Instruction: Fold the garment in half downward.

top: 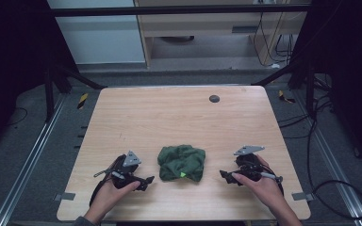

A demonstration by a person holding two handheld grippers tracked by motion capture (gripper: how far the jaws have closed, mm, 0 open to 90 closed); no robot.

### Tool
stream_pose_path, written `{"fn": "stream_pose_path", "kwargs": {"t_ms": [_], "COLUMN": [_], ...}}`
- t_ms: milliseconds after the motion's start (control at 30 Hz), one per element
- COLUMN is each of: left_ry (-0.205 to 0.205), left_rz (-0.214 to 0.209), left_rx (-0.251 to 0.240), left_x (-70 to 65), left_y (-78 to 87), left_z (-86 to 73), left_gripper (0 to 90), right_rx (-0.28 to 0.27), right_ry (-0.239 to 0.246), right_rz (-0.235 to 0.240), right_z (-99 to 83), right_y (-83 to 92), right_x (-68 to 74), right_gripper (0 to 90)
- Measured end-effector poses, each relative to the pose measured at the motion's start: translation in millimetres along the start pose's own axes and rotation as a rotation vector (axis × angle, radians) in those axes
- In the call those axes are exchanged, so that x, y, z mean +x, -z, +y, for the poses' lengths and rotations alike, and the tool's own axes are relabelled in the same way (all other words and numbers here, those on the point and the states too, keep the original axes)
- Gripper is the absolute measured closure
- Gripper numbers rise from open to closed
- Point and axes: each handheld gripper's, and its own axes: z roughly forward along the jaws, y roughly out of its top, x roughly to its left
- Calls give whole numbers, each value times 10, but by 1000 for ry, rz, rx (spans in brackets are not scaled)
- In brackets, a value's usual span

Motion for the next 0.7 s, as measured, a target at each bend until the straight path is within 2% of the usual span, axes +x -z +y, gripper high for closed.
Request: {"fn": "stream_pose_path", "kwargs": {"t_ms": [133,200,267,400,500,700], "left_ry": [-17,-3,7,32,35,40], "left_rz": [2,5,4,15,30,49], "left_rx": [22,25,27,20,29,35], "left_x": [145,221,296,433,512,622], "left_y": [-29,-49,-61,-67,-61,-56], "left_z": [-4,7,23,40,46,47], "left_gripper": [51,52,52,55,55,56], "right_rx": [18,33,43,39,25,33], "right_ry": [6,3,-20,-23,-31,-64], "right_rz": [-14,-31,-47,-66,-73,-79], "right_z": [16,30,52,101,134,173], "right_y": [-32,-59,-87,-124,-140,-165], "right_x": [-125,-190,-249,-336,-385,-479], "right_gripper": [72,74,76,76,81,82]}}
